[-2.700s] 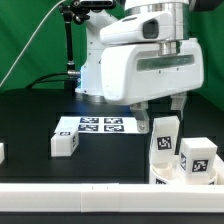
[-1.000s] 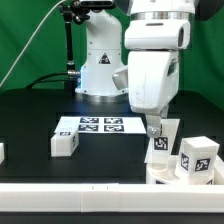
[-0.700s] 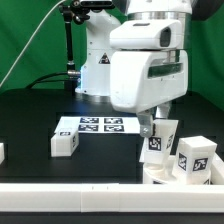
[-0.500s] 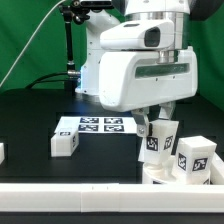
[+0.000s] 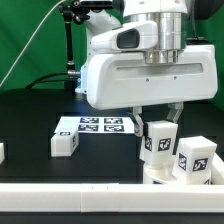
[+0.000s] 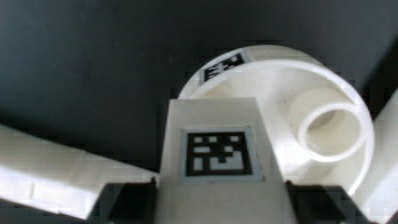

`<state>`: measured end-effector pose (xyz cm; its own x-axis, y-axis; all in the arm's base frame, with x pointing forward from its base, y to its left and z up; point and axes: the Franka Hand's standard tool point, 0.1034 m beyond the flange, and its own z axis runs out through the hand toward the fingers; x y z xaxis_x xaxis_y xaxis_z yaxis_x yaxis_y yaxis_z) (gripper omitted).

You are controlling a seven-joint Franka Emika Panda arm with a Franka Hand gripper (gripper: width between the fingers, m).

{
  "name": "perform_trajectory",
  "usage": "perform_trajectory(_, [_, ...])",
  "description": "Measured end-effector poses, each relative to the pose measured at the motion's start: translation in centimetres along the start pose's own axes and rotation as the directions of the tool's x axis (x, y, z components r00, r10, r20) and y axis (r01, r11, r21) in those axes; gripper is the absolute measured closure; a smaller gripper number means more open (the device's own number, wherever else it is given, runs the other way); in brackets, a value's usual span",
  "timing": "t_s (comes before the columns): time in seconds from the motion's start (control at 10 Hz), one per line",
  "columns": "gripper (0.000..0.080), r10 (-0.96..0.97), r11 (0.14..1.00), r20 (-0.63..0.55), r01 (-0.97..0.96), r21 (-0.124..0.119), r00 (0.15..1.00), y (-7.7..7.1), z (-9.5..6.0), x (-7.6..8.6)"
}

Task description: Assemble stool

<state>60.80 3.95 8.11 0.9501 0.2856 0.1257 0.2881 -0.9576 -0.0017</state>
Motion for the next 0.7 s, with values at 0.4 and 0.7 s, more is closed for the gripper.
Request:
perform_trajectory(0.4, [0.0456,0.250,0.968,-0.001,-0.250,0.009,0.968,-0.18,0.02,0.04])
perform_trajectory(0.7, [0.0456,0.506,0.862,-0.001,-0.506,0.024,0.862,-0.85,0.12,0.10])
